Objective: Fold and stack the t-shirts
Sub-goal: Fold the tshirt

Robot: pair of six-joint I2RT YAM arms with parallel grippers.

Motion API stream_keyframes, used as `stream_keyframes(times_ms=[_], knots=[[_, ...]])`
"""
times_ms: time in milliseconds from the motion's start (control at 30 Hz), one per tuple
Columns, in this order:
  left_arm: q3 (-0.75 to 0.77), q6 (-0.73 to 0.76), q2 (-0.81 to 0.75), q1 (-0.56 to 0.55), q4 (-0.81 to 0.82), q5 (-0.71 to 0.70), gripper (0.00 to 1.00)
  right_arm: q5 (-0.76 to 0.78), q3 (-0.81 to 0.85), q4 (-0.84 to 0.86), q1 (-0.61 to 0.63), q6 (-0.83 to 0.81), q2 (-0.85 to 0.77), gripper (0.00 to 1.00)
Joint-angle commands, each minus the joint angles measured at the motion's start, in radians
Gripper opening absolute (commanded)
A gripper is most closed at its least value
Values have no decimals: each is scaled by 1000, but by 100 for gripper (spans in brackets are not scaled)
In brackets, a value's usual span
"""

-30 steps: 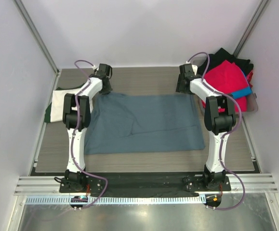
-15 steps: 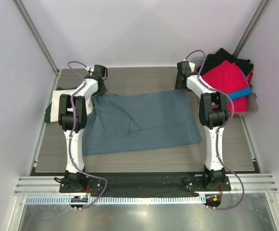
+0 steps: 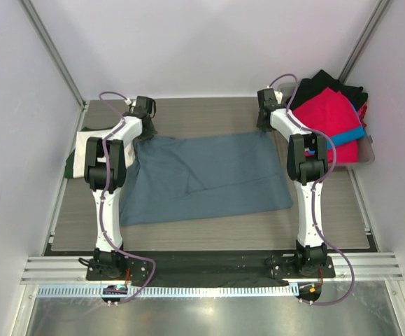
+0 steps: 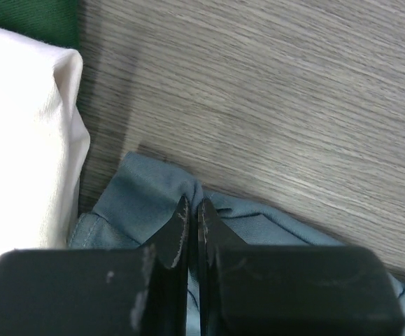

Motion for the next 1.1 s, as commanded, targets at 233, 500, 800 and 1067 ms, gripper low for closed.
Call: stream_keyframes(times_ms=[233, 500, 800, 1067], knots=[[8, 4, -55, -7, 27, -5, 0, 58, -11, -14, -6, 29, -82, 1], [10, 67, -99, -68, 4, -149, 0, 136, -97, -21, -14, 49, -225, 1], [-57, 81, -188, -129, 6, -267, 0, 71, -198, -7, -14, 75, -305, 1], [-189, 70, -308, -151, 26, -333, 0, 31, -302, -4, -15, 76, -446, 1]])
